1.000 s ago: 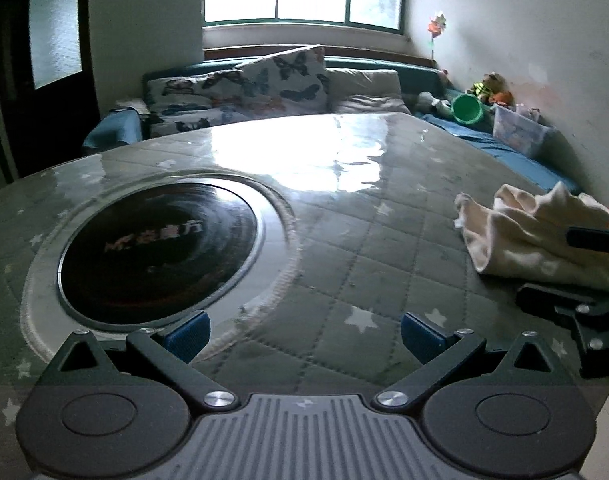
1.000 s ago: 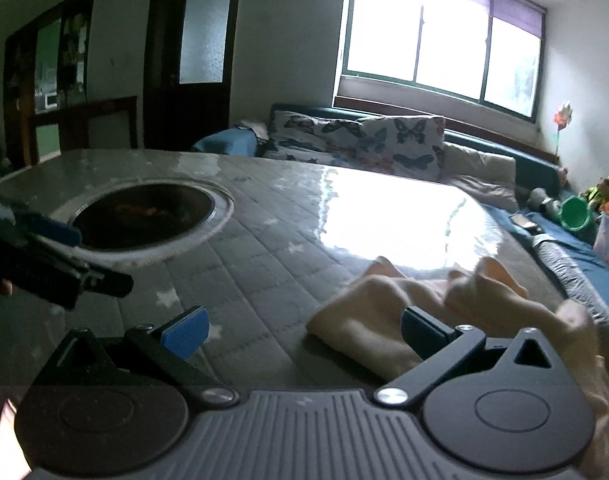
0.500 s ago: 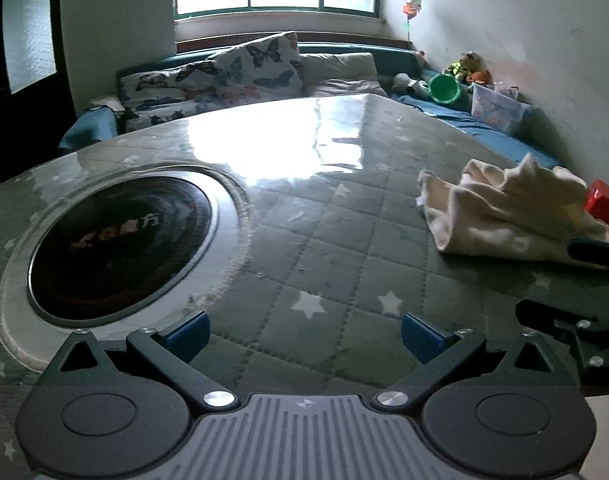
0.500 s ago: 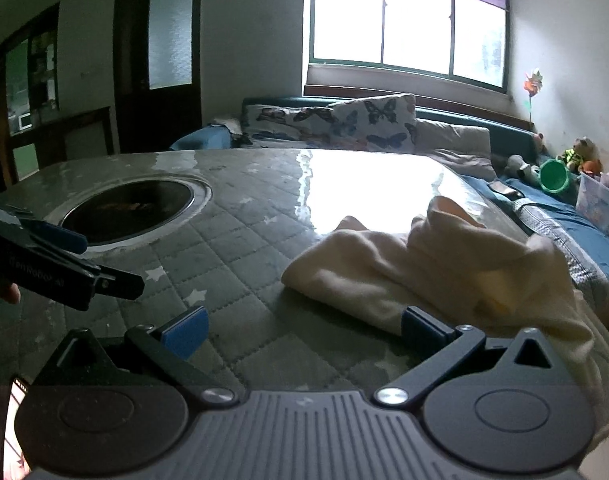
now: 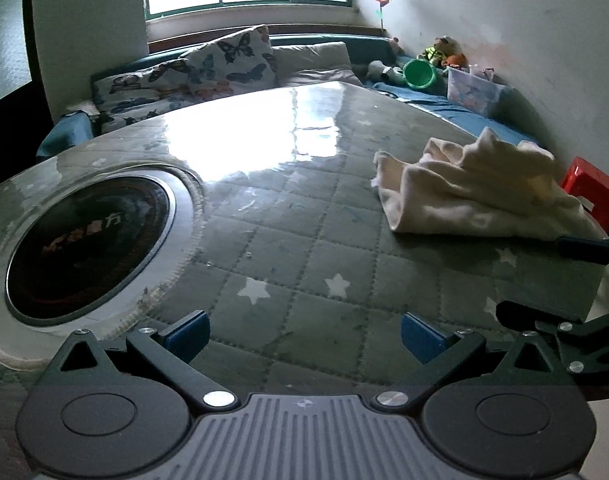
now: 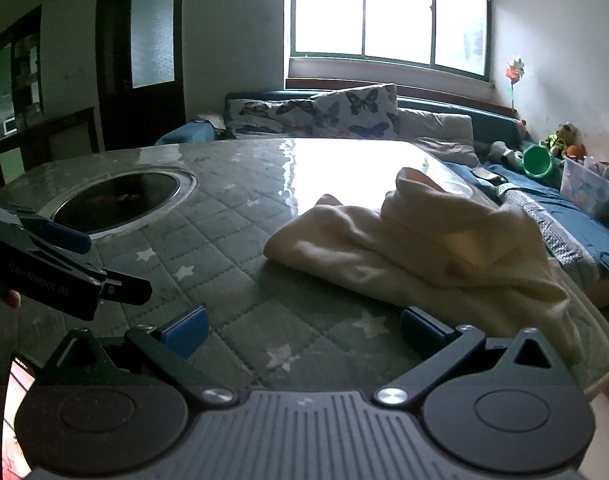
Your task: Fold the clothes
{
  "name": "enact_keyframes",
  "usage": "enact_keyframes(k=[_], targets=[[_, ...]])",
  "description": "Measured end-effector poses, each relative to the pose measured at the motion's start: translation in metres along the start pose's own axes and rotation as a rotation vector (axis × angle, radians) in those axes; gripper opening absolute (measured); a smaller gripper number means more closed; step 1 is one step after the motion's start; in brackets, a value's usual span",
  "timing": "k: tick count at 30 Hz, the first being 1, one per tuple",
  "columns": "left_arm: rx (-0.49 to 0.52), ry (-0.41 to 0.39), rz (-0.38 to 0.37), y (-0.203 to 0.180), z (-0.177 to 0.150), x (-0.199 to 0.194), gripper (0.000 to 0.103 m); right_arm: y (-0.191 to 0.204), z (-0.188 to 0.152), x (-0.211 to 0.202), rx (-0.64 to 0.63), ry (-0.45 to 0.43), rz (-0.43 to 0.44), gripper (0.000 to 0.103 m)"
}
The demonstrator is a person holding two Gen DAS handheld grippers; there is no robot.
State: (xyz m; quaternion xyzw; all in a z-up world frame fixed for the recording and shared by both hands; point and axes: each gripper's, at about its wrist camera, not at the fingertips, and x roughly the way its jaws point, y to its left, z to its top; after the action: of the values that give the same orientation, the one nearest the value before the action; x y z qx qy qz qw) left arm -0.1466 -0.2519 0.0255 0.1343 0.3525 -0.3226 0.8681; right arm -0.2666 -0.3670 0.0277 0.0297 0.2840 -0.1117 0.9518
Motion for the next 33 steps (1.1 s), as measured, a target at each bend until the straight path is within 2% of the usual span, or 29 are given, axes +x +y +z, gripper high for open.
enact_keyframes(k=[17, 33], targets=[[0.053, 0.040, -0.028, -0.021, 0.000, 0.009, 0.103, -0.012, -0.008, -0.006, 0.046, 0.017, -0.022, 0.103], [0.074, 0.044, -0.043, -0.029, 0.011, 0.016, 0.103, -0.019, -0.001, -0.005, 0.050, 0.016, -0.040, 0.103]])
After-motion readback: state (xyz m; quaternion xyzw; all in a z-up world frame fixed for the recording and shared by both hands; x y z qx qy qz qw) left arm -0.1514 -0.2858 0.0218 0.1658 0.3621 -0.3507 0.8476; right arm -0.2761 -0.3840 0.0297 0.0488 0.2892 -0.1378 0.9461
